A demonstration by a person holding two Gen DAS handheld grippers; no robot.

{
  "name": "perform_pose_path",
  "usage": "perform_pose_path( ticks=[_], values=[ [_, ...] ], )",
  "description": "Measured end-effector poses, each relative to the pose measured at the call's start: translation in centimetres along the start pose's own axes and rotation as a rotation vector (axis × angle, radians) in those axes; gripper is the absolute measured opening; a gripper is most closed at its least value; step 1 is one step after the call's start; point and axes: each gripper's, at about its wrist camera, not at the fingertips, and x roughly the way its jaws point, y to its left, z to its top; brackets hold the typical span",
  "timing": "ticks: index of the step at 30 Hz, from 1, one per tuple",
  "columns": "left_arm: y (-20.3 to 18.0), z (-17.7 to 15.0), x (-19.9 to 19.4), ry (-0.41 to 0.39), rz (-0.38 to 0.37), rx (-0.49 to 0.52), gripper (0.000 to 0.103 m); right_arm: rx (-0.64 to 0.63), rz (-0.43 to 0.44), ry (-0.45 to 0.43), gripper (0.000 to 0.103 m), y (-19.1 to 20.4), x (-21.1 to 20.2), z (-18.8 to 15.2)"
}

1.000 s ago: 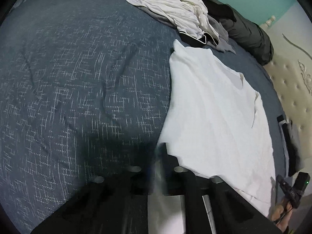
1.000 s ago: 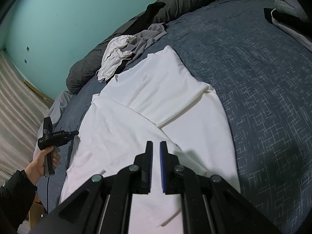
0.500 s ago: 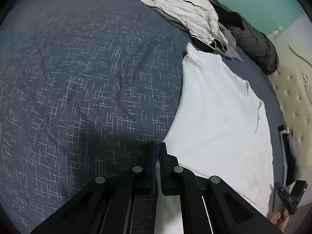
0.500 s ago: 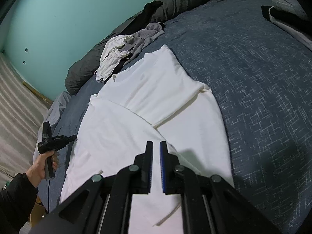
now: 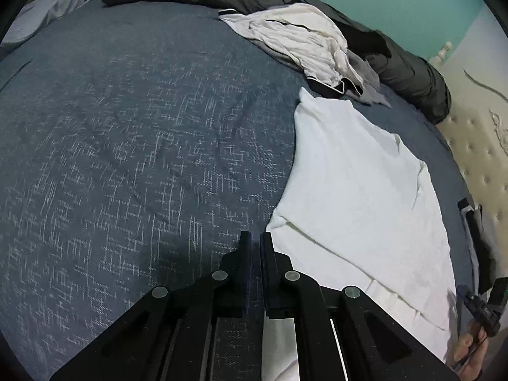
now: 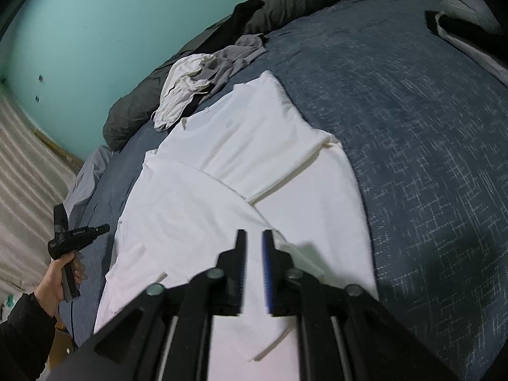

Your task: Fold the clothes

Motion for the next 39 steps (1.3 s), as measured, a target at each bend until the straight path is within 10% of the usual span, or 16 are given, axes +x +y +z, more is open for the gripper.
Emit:
perform_pose_path(
  ticks=[8,23,39],
  values=[
    [-0.1,-0.1,2.4,-0.029,-0.023,-0.043,0.029,-0.1,-0.009,0.066,0.037,5.4,2.9,3.6],
    [-0.5,0.9,3.7,-0.039,-0.025,0.028,0.029,-0.389,0.085,0.278,0.037,26.2,22.3,13.8],
    [0.1,0.5,3.9,-0.041,-0.061,0.024,0.022,-0.506,-0.053,0.366,0.037,33.6,36.3,16.1]
  ],
)
